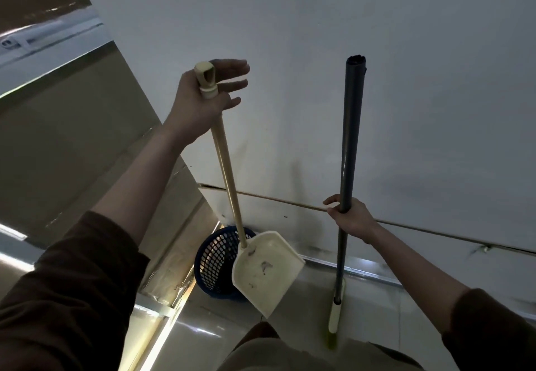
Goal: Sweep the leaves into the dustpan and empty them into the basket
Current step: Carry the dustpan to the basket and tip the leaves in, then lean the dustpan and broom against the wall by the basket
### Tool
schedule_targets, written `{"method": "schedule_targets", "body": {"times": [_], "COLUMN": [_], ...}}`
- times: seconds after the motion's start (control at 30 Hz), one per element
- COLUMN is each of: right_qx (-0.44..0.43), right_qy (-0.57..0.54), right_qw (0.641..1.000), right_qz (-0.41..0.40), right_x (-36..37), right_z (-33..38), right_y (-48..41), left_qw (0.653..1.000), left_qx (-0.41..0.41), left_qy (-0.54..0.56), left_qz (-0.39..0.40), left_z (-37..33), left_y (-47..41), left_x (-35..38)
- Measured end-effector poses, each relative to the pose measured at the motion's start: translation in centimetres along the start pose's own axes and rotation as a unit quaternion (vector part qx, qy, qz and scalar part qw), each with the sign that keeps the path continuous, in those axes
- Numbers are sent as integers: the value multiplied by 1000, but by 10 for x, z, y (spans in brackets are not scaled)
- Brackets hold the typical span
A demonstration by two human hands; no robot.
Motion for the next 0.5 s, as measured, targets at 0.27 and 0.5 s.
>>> {"method": "schedule_targets", "body": {"times": [0.27,0.5], "right_qx": [32,54], "right_qy": [3,-9], "right_qw": [999,997], "right_qz": [-38,-61], "right_x": [-36,-48], "right_z": [-22,-30], "right_y": [17,23], "left_qw": [988,963], "left_qx": [-60,-115], "left_qy": [18,12], "left_qz": [138,245], "left_z": [43,92], "left_y": [1,28], "left_x": [53,109]}}
Point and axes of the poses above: each hand's wrist, its own y-axis away from the middle knuckle, its own x-axis out of the palm, z = x × y, the point moved 8 cm from there along -y, towards the middle knuckle, and after that the axes turned 5 degrees about z, right-handed, at the moved point
